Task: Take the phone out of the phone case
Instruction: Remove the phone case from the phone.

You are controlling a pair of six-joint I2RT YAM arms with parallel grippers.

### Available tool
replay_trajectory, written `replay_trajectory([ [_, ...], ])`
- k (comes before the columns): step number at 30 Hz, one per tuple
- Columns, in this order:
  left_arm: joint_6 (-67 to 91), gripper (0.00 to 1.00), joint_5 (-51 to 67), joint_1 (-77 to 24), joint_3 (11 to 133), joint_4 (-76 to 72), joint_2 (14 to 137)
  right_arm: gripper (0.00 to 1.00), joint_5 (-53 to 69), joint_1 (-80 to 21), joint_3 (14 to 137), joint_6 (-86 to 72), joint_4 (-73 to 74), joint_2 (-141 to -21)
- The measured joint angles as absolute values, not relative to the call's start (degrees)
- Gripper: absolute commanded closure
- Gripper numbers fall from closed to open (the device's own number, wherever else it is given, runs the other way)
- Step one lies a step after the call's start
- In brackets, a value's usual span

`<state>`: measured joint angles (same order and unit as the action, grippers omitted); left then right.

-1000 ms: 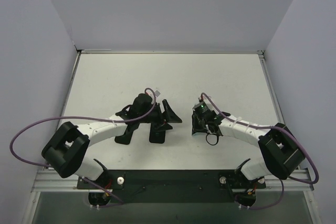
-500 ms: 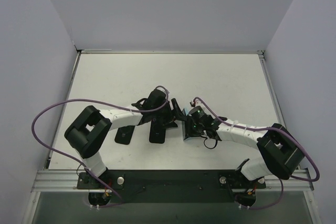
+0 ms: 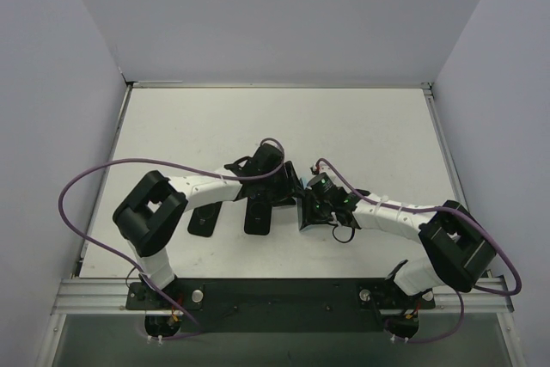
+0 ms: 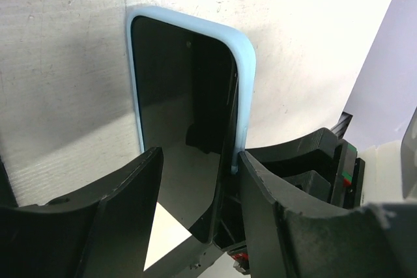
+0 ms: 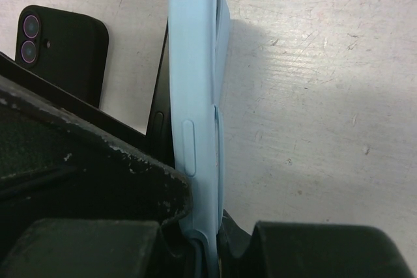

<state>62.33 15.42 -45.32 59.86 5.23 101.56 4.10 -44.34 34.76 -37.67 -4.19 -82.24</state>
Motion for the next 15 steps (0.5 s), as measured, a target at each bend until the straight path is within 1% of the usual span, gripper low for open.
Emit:
replay_trajectory([
  [7, 62.57, 0.41, 12.64, -46.17, 59.66, 5.96, 100.66, 1.0, 4.08, -44.36, 34.92, -37.91, -3.99, -82.28],
  [15, 65.95, 0.41, 11.7, -46.46, 53.69, -1.48, 98.43, 1.0, 4.1, -44.95, 35.38, -37.91, -3.81, -82.76],
])
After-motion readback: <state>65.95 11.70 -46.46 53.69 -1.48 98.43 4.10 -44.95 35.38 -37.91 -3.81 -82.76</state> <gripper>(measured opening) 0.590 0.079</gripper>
